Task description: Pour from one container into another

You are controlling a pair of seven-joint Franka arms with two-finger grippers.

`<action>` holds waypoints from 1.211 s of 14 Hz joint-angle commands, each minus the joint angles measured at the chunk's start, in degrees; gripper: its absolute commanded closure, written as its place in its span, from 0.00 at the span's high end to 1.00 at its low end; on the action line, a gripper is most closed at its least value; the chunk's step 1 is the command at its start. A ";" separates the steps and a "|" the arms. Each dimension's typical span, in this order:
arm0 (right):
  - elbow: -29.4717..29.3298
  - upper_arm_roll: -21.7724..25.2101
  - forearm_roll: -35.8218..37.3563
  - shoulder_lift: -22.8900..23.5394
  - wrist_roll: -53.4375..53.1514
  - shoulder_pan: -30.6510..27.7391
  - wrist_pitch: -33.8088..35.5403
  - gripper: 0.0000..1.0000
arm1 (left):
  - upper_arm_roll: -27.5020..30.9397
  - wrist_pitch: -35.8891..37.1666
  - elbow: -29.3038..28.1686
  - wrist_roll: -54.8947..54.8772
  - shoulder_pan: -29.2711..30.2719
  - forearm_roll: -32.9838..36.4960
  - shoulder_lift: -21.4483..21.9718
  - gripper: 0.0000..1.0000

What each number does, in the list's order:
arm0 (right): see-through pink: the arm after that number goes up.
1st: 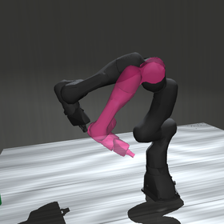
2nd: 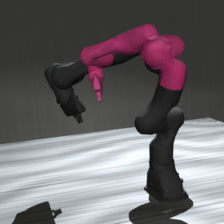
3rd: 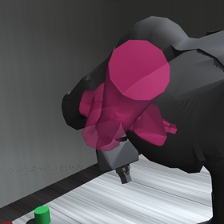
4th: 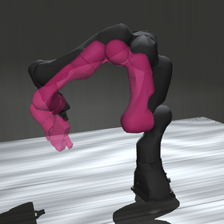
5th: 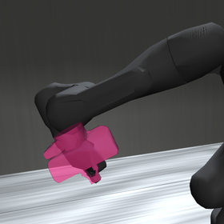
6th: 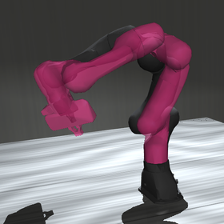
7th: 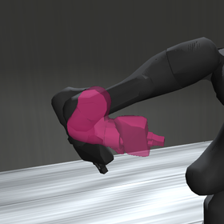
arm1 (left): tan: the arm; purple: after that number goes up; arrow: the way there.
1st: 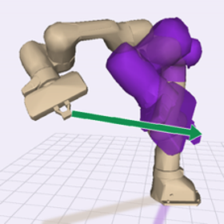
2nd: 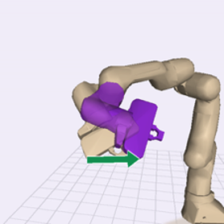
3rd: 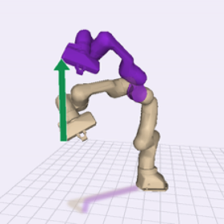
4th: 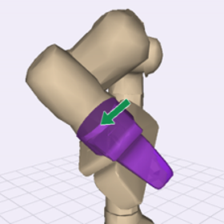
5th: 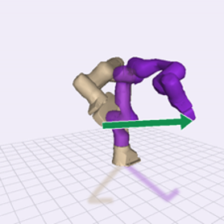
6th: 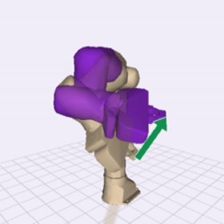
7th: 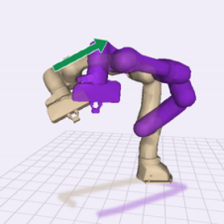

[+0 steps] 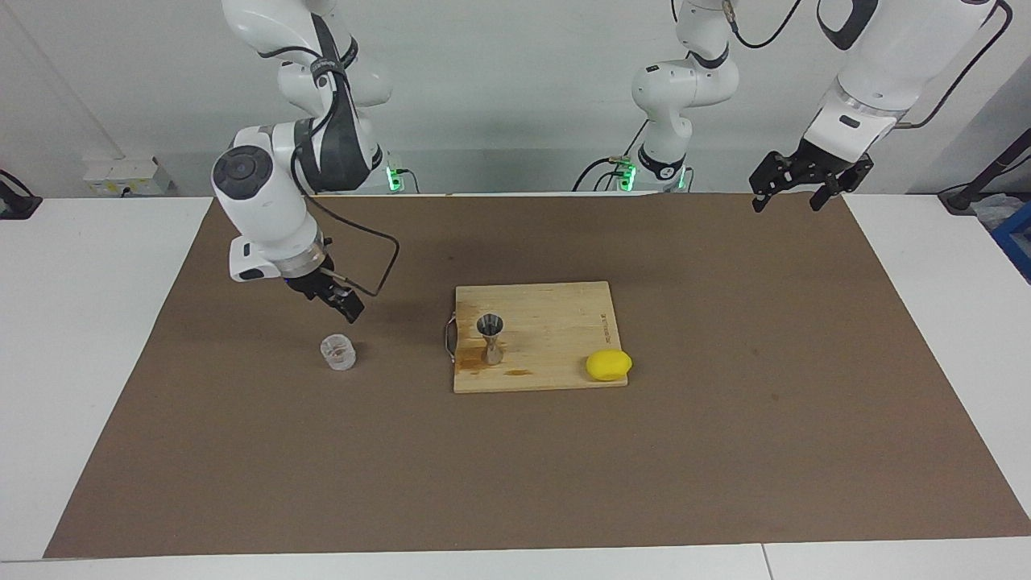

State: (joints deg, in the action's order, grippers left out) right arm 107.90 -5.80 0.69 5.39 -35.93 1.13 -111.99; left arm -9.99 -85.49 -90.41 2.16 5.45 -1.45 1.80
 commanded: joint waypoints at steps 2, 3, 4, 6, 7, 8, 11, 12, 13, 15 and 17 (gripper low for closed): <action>-3.12 0.17 1.16 -5.64 8.67 -0.95 4.04 0.99 | -0.38 0.41 -1.34 -0.49 0.79 -0.57 1.37 1.00; -5.40 0.26 1.16 -5.65 10.69 -1.38 6.49 0.99 | -0.38 0.50 -1.35 -0.49 0.79 -0.66 1.37 1.00; -8.03 0.26 1.33 -5.48 12.88 -1.65 9.13 0.99 | -0.38 0.50 -1.35 -0.49 0.79 -0.66 1.37 1.00; -11.90 0.26 1.69 -5.30 16.84 -3.75 12.83 0.99 | -0.38 0.50 -1.34 -0.49 0.79 -0.66 1.37 1.00; -13.40 0.26 1.60 -5.12 18.86 -4.28 14.76 0.99 | -0.38 0.50 -1.26 -0.49 0.79 -0.57 1.37 1.00; -14.98 0.26 1.25 -5.04 20.01 -4.64 17.30 0.99 | -0.38 0.41 -1.34 -0.49 0.71 -0.57 1.37 1.00; -20.17 0.18 1.60 -3.46 22.74 -4.82 24.42 0.99 | -0.38 0.50 -1.35 -0.49 0.71 -0.57 1.37 1.00; -21.92 0.00 1.69 -2.93 22.75 -4.29 25.49 0.99 | -0.38 0.50 -1.26 -0.49 0.79 -0.57 1.37 1.00; -22.38 0.00 1.69 -2.93 22.92 -4.03 26.20 0.99 | -0.38 0.50 -1.26 -0.49 0.71 -0.57 1.37 1.00; -20.81 0.00 1.51 -3.36 23.01 -3.59 27.43 0.99 | -0.38 0.50 -1.34 -0.49 0.71 -0.57 1.37 1.00; -18.96 -0.17 1.42 -4.15 24.75 -3.59 27.35 0.99 | -0.38 0.50 -1.26 -0.49 0.79 -0.57 1.37 1.00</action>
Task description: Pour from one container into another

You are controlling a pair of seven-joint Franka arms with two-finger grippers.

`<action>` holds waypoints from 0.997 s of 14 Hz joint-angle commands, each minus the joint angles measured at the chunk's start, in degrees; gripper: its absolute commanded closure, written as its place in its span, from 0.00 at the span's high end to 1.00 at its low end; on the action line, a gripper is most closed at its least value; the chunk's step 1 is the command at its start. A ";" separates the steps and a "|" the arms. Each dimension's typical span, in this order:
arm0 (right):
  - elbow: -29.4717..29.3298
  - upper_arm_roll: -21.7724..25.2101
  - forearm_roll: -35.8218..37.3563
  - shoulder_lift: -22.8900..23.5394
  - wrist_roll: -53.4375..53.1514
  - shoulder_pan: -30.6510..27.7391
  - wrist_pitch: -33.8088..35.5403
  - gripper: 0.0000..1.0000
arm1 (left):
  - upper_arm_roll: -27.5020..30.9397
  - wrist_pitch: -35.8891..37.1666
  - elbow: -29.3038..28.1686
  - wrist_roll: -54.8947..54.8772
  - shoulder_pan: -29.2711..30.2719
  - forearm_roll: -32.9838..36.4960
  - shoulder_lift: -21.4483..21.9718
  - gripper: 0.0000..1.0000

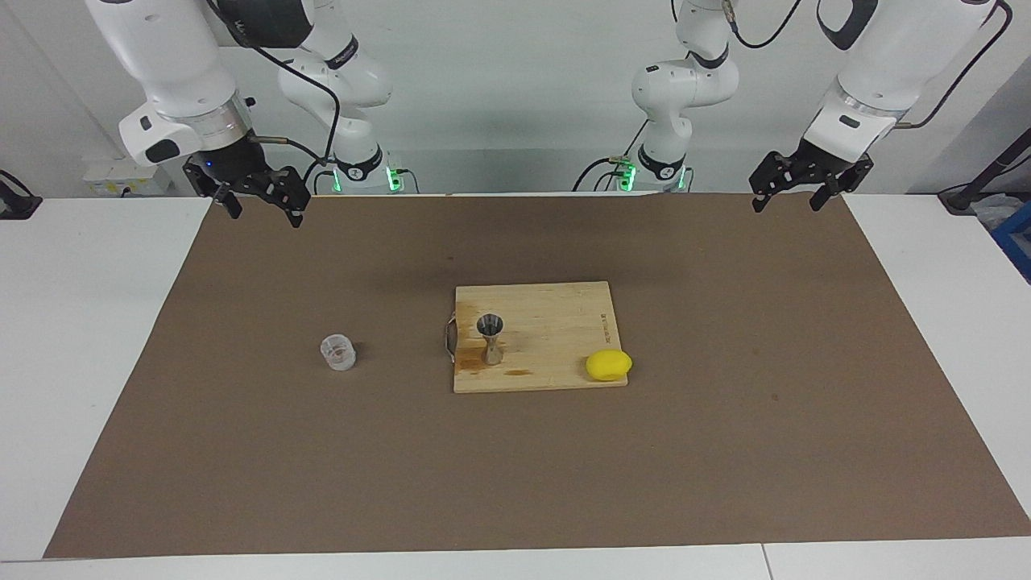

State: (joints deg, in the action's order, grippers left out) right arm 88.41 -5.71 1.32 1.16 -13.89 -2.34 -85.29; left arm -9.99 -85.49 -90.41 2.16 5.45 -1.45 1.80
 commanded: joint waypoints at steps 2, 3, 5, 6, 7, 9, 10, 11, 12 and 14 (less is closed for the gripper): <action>2.72 -0.26 0.71 -1.50 4.04 -0.21 1.01 0.99 | -0.38 0.50 -1.35 -0.49 0.79 -0.57 1.37 1.00; 4.30 -0.26 0.44 -2.55 4.14 -0.64 0.57 0.99 | -0.38 0.50 -1.35 -0.49 0.71 -0.57 1.37 1.00; 5.98 -0.26 0.27 -3.53 4.22 -0.91 0.04 0.99 | -0.38 0.50 -1.26 -0.49 0.79 -0.66 1.37 1.00; 6.07 -0.26 0.18 -3.53 4.40 -1.00 -0.05 0.99 | -0.38 0.50 -1.26 -0.49 0.79 -0.66 1.37 1.00; 6.42 -0.26 0.09 -3.62 4.84 -0.91 -0.74 0.99 | -0.38 0.50 -1.34 -0.49 0.71 -0.66 1.37 1.00; 6.86 -0.26 0.09 -3.62 5.10 -1.00 -2.50 0.99 | -0.38 0.50 -1.34 -0.49 0.71 -0.57 1.37 1.00; 6.86 -0.26 0.00 -3.62 5.10 -1.00 -2.51 0.99 | -0.38 0.50 -1.26 -0.49 0.79 -0.57 1.37 1.00; 6.86 -0.26 0.00 -3.62 5.02 -0.91 -2.51 0.99 | -0.38 0.50 -1.26 -0.49 0.79 -0.57 1.37 1.00; 6.86 -0.26 0.00 -3.62 5.02 -0.91 -2.51 0.99 | -0.38 0.50 -1.34 -0.49 0.71 -0.66 1.37 1.00; 6.77 -0.26 0.00 -3.62 5.02 -0.82 -2.51 0.99 | -0.38 0.50 -1.26 -0.49 0.70 -0.57 1.37 1.00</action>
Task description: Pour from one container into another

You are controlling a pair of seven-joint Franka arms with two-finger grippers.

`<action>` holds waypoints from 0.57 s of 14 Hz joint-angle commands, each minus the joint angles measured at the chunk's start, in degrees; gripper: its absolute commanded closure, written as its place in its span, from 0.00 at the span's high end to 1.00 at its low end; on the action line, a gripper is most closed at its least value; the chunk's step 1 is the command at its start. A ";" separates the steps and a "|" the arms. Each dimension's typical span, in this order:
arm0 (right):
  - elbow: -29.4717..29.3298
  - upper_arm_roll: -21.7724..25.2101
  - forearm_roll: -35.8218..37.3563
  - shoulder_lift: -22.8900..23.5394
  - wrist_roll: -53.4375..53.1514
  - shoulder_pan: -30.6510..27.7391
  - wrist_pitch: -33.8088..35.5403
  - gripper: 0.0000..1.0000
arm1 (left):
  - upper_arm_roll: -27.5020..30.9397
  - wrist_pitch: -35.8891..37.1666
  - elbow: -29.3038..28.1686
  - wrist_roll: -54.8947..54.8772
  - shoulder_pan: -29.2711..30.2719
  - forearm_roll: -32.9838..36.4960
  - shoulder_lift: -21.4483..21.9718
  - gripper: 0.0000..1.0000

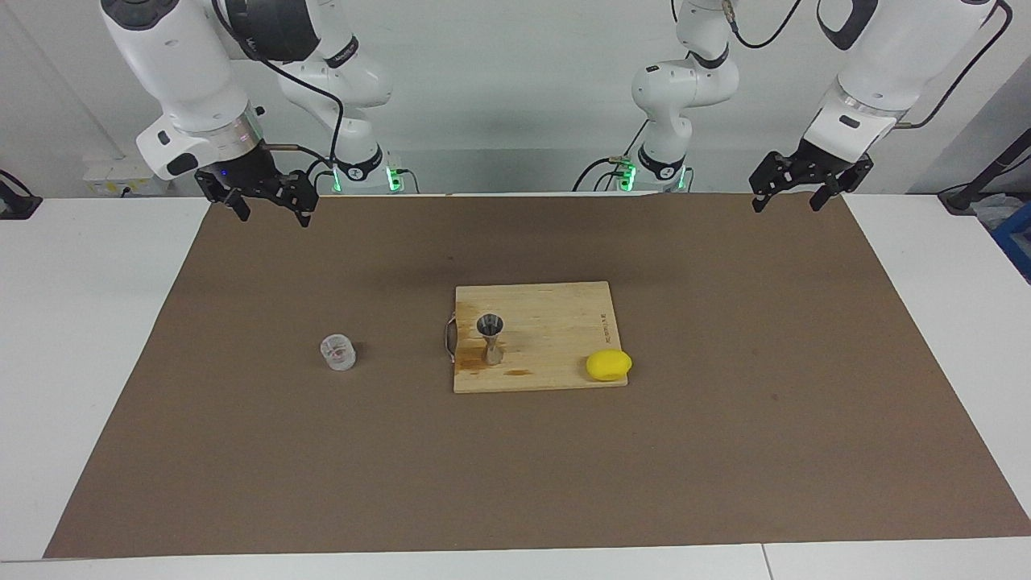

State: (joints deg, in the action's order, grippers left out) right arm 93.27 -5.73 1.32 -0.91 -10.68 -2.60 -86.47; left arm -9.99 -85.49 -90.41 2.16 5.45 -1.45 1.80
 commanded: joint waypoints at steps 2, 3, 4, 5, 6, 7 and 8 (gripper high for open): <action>1.83 -0.25 0.00 -1.55 1.81 -0.65 -1.33 0.99 | -0.38 0.50 -1.35 -0.49 0.70 -0.66 1.37 1.00; 1.83 -0.25 0.00 -1.47 1.81 -0.65 -1.59 0.99 | -0.38 0.50 -1.35 -0.49 0.70 -0.66 1.37 1.00; 1.83 -0.25 0.00 -1.46 1.81 -0.65 -1.86 0.99 | -0.38 0.50 -1.26 -0.49 0.70 -0.57 1.37 1.00; 1.83 -0.25 0.00 -1.46 1.81 -0.65 -2.21 0.99 | -0.38 0.50 -1.26 -0.49 0.79 -0.66 1.37 1.00; 1.83 -0.25 0.00 -1.46 1.72 -0.65 -2.56 0.99 | -0.38 0.50 -1.34 -0.49 0.70 -0.66 1.37 1.00; 1.83 -0.25 0.00 -1.46 1.72 -0.65 -2.74 0.99 | -0.38 0.50 -1.35 -0.49 0.79 -0.57 1.37 1.00; 1.83 -0.25 0.00 -1.38 1.46 -0.65 -3.35 0.99 | -0.38 0.50 -1.35 -0.49 0.79 -0.57 1.37 1.00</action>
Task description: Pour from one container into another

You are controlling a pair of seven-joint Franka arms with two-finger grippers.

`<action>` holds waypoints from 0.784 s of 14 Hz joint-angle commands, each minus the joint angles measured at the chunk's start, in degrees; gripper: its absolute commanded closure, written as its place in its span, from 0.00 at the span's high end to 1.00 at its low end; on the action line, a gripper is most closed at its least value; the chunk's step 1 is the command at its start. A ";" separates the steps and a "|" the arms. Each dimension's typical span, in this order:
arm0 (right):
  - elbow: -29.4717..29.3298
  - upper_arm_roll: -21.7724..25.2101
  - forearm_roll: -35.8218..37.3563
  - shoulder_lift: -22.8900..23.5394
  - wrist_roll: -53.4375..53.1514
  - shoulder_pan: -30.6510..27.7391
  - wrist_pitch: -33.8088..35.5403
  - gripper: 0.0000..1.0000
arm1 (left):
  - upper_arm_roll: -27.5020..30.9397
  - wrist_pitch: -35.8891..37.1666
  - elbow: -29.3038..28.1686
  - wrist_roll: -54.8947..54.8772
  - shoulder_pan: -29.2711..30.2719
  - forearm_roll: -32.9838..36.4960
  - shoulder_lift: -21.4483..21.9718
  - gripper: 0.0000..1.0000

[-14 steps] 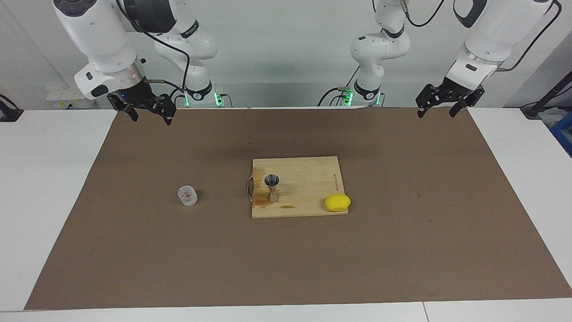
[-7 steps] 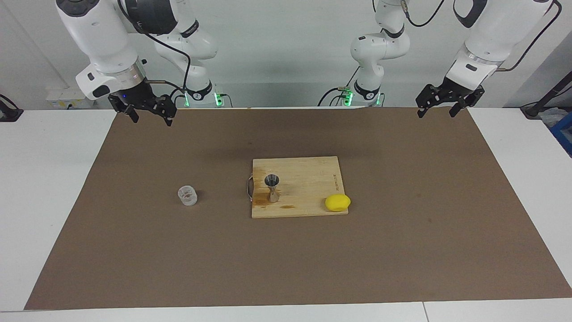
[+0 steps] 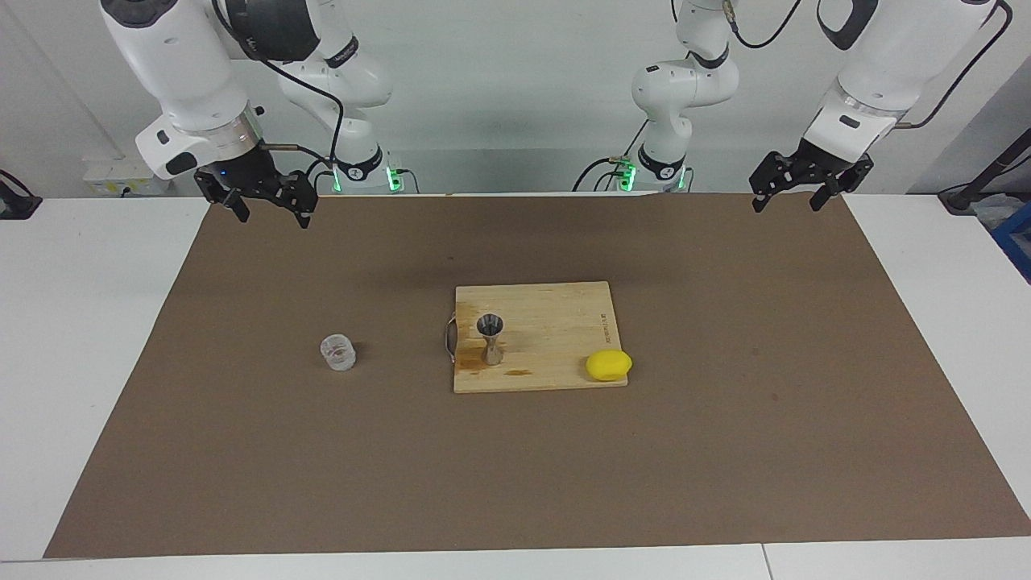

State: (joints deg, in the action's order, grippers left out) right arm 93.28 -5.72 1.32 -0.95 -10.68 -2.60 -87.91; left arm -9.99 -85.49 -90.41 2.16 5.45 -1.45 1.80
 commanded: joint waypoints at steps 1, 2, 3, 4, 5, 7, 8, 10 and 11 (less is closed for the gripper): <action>1.81 -0.25 0.00 -1.33 1.28 -0.65 -2.09 0.99 | -0.38 0.50 -1.26 -0.49 0.79 -0.57 1.37 1.00; 1.73 -0.25 0.00 -1.25 1.10 -0.65 -2.61 0.99 | -0.38 0.50 -1.26 -0.49 0.79 -0.66 1.37 1.00; 1.73 -0.25 0.00 -1.25 0.93 -0.65 -3.14 0.99 | -0.38 0.50 -1.26 -0.49 0.70 -0.66 1.37 1.00; 1.73 -0.25 0.00 -1.25 0.93 -0.56 -3.23 0.99 | -0.38 0.50 -1.26 -0.49 0.70 -0.57 1.37 1.00; 1.73 -0.25 0.00 -1.25 0.93 -0.56 -3.23 0.99 | -0.38 0.50 -1.34 -0.49 0.70 -0.57 1.37 1.00; 1.73 -0.25 0.00 -1.25 0.93 -0.39 -3.23 0.99 | -0.38 0.50 -1.35 -0.49 0.79 -0.66 1.37 1.00; 1.81 -0.25 0.00 -1.25 1.01 -0.48 -3.23 0.99 | -0.38 0.50 -1.26 -0.49 0.79 -0.66 1.37 1.00; 1.81 -0.25 0.00 -1.25 0.93 -0.48 -3.23 0.99 | -0.38 0.50 -1.35 -0.49 0.70 -0.66 1.37 1.00; 1.81 -0.25 0.00 -1.25 0.93 -0.48 -3.15 0.99 | -0.38 0.50 -1.35 -0.49 0.70 -0.57 1.37 1.00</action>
State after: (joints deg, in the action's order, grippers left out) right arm 93.39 -5.73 1.32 -0.95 -10.68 -2.59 -89.85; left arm -9.99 -85.49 -90.41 2.16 5.45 -1.45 1.80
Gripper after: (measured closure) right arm 0.004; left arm 0.000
